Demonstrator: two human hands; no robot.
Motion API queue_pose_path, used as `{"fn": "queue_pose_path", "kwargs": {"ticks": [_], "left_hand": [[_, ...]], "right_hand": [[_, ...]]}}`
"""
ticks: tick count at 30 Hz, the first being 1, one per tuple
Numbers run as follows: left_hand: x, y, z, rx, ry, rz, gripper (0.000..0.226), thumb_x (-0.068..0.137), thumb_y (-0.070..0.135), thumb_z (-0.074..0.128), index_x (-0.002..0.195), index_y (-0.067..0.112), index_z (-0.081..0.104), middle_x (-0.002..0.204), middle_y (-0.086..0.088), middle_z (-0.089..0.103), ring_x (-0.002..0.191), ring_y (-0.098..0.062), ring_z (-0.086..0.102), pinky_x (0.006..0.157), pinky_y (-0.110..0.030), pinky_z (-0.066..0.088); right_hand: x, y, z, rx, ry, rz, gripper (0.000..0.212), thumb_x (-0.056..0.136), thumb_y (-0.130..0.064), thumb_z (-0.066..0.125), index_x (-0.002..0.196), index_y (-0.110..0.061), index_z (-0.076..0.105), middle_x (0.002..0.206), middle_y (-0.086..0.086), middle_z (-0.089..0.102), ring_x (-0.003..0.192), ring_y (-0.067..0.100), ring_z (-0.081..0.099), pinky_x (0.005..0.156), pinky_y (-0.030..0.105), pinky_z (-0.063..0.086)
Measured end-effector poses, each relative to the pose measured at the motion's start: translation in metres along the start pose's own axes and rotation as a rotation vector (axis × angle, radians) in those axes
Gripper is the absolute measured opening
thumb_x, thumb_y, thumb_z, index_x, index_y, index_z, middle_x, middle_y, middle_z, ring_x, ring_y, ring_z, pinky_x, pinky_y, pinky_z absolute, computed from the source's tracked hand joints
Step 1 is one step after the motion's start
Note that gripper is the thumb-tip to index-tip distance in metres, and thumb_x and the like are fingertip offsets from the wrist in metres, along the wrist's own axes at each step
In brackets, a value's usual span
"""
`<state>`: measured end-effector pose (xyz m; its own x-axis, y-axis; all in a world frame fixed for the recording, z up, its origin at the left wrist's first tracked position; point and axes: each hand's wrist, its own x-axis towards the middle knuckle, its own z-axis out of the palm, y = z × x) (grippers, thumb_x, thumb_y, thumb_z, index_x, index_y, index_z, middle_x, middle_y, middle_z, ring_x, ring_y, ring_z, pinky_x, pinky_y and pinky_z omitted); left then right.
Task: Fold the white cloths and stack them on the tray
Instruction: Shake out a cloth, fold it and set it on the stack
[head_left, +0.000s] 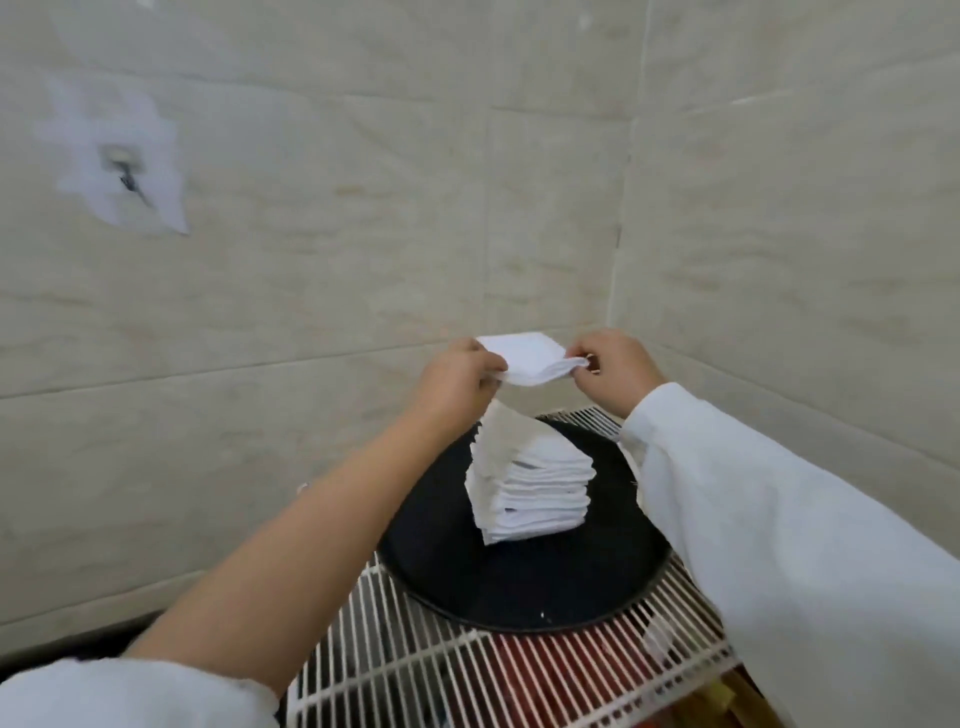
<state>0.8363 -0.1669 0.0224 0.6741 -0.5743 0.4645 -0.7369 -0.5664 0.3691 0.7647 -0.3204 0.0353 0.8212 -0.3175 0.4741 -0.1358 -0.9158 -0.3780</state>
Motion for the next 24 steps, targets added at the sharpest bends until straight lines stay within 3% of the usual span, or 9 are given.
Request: {"fn": "queue_pose_path", "kwargs": {"ticks": [4,9,12,13,15,17,18,20,24], "left_hand": [[-0.013,-0.001,0.046,0.118,-0.253,-0.037,0.033,0.093,0.007,0.047,0.124,0.008,0.059,0.129,-0.013,0.053,0.115,-0.028,0.054,0.094,-0.026,0.038],[-0.022,-0.003,0.057,0.209,-0.279,-0.104,0.034,0.094,0.019,0.049,0.127,0.012,0.056,0.128,-0.009,0.053,0.112,-0.027,0.055,0.090,-0.027,0.042],[-0.023,-0.001,0.056,0.259,-0.298,-0.099,0.035,0.093,0.020,0.049,0.128,0.014,0.055,0.128,-0.007,0.054,0.111,-0.026,0.055,0.090,-0.028,0.042],[-0.024,0.000,0.056,0.269,-0.309,-0.093,0.036,0.093,0.020,0.049,0.129,0.015,0.054,0.129,-0.006,0.053,0.111,-0.025,0.056,0.090,-0.028,0.043],[-0.025,0.002,0.053,0.279,-0.318,-0.092,0.039,0.093,0.023,0.049,0.131,0.015,0.051,0.133,-0.005,0.049,0.110,-0.025,0.056,0.090,-0.028,0.044],[-0.028,0.005,0.049,0.303,-0.292,-0.098,0.042,0.093,0.028,0.049,0.134,0.017,0.047,0.136,-0.004,0.045,0.113,-0.024,0.054,0.092,-0.029,0.045],[-0.032,0.006,0.046,0.327,-0.272,-0.104,0.043,0.094,0.029,0.048,0.135,0.017,0.045,0.139,-0.004,0.041,0.116,-0.023,0.052,0.093,-0.030,0.044],[-0.043,0.003,0.035,0.390,-0.234,-0.144,0.042,0.094,0.029,0.046,0.134,0.016,0.044,0.145,-0.006,0.033,0.124,-0.024,0.046,0.095,-0.032,0.042],[-0.086,-0.020,-0.005,0.496,-0.189,-0.300,0.039,0.095,0.027,0.043,0.130,0.012,0.049,0.148,-0.009,0.030,0.134,-0.027,0.034,0.104,-0.039,0.037]], "right_hand": [[-0.008,0.044,0.035,-0.097,-0.318,-0.046,0.027,0.085,0.002,0.046,0.102,0.001,0.067,0.109,0.020,0.066,0.102,0.033,0.060,0.083,0.033,0.044],[-0.016,0.062,0.050,-0.032,-0.399,-0.097,0.027,0.084,0.003,0.045,0.097,0.003,0.068,0.106,0.020,0.065,0.099,0.032,0.059,0.083,0.035,0.043],[-0.017,0.065,0.055,-0.055,-0.461,-0.145,0.026,0.083,0.002,0.045,0.067,-0.008,0.064,0.088,0.018,0.059,0.086,0.029,0.055,0.071,0.030,0.038],[-0.017,0.067,0.055,-0.073,-0.474,-0.149,0.034,0.082,0.001,0.045,0.054,-0.018,0.052,0.079,0.013,0.053,0.079,0.026,0.051,0.068,0.028,0.034],[-0.019,0.068,0.053,-0.094,-0.504,-0.144,0.039,0.082,-0.003,0.047,0.049,-0.023,0.037,0.067,0.002,0.042,0.075,0.022,0.046,0.062,0.027,0.032],[-0.022,0.063,0.044,-0.121,-0.533,-0.134,0.018,0.084,-0.011,0.049,0.069,-0.017,0.056,0.078,0.003,0.050,0.085,0.025,0.055,0.066,0.028,0.038],[-0.023,0.059,0.040,-0.130,-0.549,-0.134,0.015,0.086,-0.015,0.050,0.092,-0.013,0.063,0.093,0.007,0.055,0.097,0.027,0.057,0.075,0.030,0.042],[-0.027,0.042,0.029,-0.212,-0.548,-0.124,0.034,0.091,-0.022,0.049,0.122,-0.010,0.054,0.124,0.010,0.056,0.117,0.028,0.053,0.093,0.033,0.044],[-0.046,-0.027,0.025,-0.316,-0.460,-0.275,0.035,0.094,-0.025,0.043,0.122,-0.007,0.054,0.128,0.012,0.053,0.117,0.031,0.052,0.095,0.038,0.043]]}}
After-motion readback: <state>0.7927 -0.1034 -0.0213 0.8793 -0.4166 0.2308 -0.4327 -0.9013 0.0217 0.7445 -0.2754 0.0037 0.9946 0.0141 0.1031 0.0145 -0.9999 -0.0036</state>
